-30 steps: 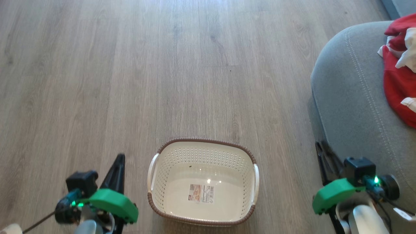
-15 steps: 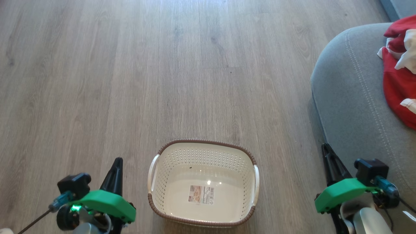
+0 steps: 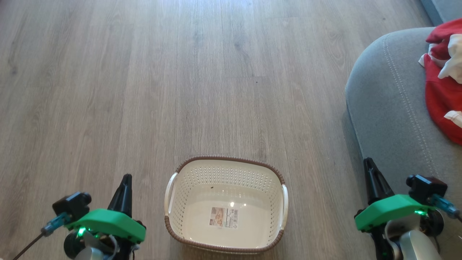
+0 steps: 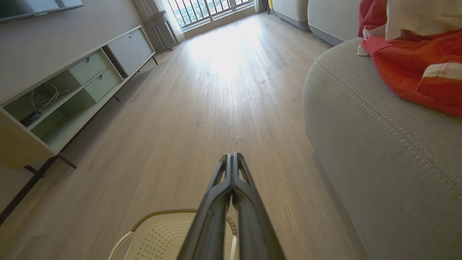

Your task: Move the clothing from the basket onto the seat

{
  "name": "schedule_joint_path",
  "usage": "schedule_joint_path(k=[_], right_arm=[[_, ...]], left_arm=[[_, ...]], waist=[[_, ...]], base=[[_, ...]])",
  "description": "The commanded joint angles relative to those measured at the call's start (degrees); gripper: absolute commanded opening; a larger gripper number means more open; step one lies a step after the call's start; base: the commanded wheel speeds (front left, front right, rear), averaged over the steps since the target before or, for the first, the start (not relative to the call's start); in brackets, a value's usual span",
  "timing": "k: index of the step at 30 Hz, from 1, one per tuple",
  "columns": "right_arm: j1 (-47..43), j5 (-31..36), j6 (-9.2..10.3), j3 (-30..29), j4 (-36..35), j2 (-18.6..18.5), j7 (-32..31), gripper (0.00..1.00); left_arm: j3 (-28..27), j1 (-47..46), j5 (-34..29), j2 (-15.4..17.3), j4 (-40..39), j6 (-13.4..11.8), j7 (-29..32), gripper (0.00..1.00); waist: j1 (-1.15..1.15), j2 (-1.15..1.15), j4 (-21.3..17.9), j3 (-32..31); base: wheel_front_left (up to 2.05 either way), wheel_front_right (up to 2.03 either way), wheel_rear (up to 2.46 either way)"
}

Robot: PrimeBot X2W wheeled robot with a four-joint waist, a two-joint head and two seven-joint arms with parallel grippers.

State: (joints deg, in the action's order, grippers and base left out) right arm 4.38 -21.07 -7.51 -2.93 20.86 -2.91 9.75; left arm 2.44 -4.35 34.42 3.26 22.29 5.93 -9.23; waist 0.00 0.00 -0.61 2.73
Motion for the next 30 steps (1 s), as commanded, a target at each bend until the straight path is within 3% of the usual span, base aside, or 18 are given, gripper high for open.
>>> schedule_joint_path(k=[1, 30], right_arm=[[1.74, -2.22, 0.01, -0.06, -2.14, -0.05, -0.61, 0.00], [1.76, -23.56, 0.01, -1.16, -3.60, -0.03, -5.45, 0.00]], left_arm=[[-1.15, -2.00, 1.76, 0.09, -2.32, 0.35, 0.33, 0.00], [-3.58, -1.95, 19.10, -0.05, -4.15, 0.73, 5.11, 0.00]], waist=[[0.00, 0.00, 0.01, -0.04], [0.00, 0.00, 0.20, -0.82]], base=[[0.00, 0.00, 0.00], [0.00, 0.00, 0.00]])
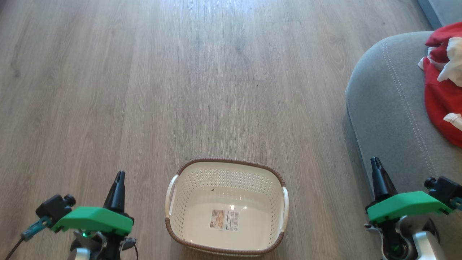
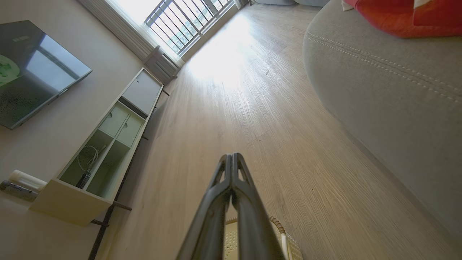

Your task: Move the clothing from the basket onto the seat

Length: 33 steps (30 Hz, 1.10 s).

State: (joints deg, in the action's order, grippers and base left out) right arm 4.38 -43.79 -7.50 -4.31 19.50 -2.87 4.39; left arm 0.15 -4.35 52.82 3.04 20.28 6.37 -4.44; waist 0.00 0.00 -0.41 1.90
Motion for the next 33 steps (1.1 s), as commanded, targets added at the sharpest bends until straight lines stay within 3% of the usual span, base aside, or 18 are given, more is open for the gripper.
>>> schedule_joint_path(k=[1, 33], right_arm=[[1.76, -1.58, 0.00, 0.19, -2.29, -0.06, -0.26, 0.00], [1.78, -24.40, 0.00, -0.99, -3.84, -0.03, -5.44, 0.00]], left_arm=[[-1.37, -1.95, 1.30, 0.16, -2.20, 0.30, 0.48, 0.00], [-3.97, -1.90, 19.85, 0.01, -4.16, 0.70, 5.59, 0.00]], waist=[[0.00, 0.00, 0.01, -0.02], [0.00, 0.00, 0.20, -0.85]], base=[[0.00, 0.00, 0.00], [0.00, 0.00, 0.00]])
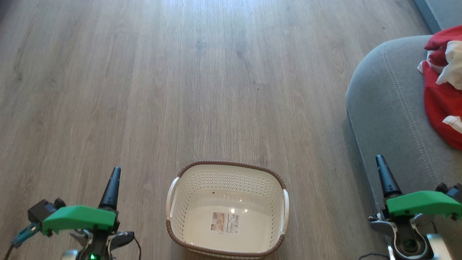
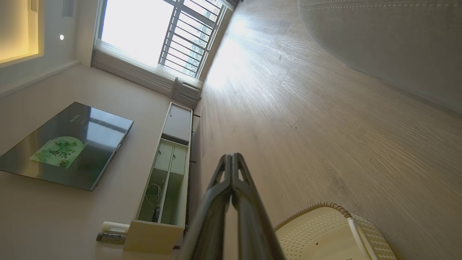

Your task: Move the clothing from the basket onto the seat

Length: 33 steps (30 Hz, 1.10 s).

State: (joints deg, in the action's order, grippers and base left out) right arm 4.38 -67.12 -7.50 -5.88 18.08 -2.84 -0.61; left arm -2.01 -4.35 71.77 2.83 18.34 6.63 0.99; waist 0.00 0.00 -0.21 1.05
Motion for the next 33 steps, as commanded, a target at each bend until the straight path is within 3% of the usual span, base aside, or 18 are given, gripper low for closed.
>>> schedule_joint_path(k=[1, 33], right_arm=[[1.79, -1.80, 0.00, 0.55, -2.47, -0.06, -0.61, 0.00], [1.81, -25.04, 0.01, -0.65, -4.05, -0.04, -5.89, 0.00]], left_arm=[[-1.90, -1.90, 1.49, 0.21, -2.28, 0.45, 0.32, 0.00], [-4.54, -1.85, 20.38, 0.05, -4.27, 0.86, 5.51, 0.00]], waist=[[0.00, 0.00, 0.01, -0.03], [0.00, 0.00, 0.21, -0.87]], base=[[0.00, 0.00, 0.00], [0.00, 0.00, 0.00]])
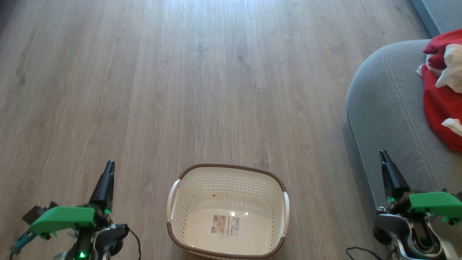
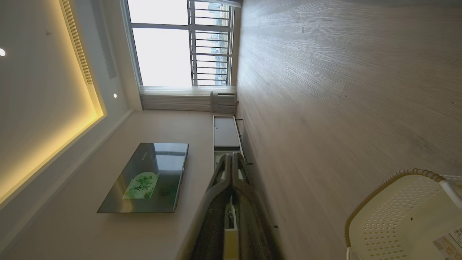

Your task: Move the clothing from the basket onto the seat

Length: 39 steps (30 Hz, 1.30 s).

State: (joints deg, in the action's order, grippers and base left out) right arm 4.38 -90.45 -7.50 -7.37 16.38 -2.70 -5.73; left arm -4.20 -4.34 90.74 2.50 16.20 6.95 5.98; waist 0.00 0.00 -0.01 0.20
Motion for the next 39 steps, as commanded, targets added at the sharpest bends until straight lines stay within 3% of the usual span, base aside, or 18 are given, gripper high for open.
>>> schedule_joint_path(k=[1, 39], right_arm=[[1.81, -1.71, 0.01, 0.84, -2.35, -0.18, -0.77, 0.00], [1.81, -1.72, 0.01, 0.85, -2.35, -0.18, -0.76, 0.00]], left_arm=[[-2.34, -1.86, 1.41, 0.38, -2.13, 0.54, 0.52, 0.00], [-2.33, -1.85, 1.42, 0.38, -2.14, 0.54, 0.51, 0.00]], waist=[[0.00, 0.00, 0.01, -0.03], [0.00, 0.00, 0.01, -0.02]], base=[[0.00, 0.00, 0.00], [0.00, 0.00, 0.00]])
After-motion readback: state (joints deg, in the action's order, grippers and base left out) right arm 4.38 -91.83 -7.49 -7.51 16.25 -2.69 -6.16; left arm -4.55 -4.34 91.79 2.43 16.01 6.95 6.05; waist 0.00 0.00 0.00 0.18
